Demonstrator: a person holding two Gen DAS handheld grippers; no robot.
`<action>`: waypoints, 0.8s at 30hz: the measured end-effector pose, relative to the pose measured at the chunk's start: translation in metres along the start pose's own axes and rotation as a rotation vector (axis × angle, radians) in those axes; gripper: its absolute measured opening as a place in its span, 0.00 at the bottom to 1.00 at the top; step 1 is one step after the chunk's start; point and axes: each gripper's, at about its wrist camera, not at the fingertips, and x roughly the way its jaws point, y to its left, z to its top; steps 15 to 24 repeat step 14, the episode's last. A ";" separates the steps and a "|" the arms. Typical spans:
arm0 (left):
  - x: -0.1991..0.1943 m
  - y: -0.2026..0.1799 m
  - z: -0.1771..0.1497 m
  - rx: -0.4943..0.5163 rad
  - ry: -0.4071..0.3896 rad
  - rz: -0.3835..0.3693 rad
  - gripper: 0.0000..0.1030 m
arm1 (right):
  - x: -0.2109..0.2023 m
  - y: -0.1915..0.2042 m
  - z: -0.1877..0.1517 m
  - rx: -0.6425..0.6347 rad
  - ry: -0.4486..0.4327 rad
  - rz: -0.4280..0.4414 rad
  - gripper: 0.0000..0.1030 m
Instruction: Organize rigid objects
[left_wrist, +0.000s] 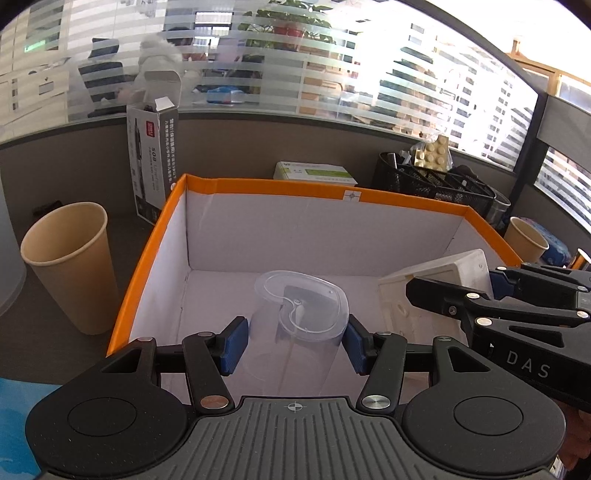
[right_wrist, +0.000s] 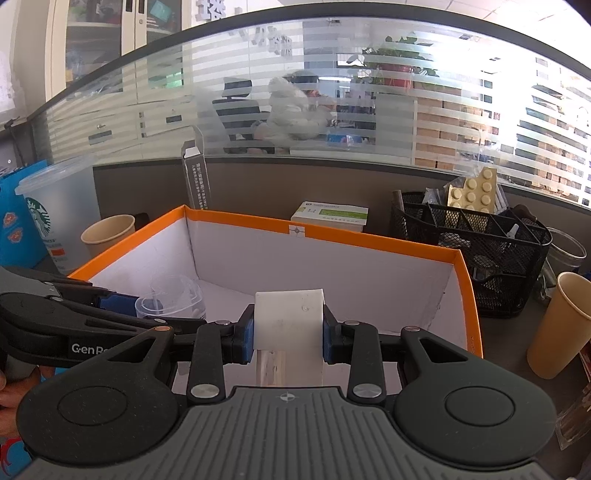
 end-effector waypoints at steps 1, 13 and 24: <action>0.000 0.000 0.000 0.000 0.000 0.000 0.53 | 0.001 0.001 0.001 -0.003 0.004 -0.002 0.29; 0.000 -0.004 -0.002 0.025 -0.007 0.020 0.52 | 0.008 0.007 0.008 -0.043 0.047 -0.021 0.29; 0.000 -0.004 -0.002 0.027 -0.007 0.020 0.52 | 0.008 0.007 0.008 -0.042 0.049 -0.022 0.29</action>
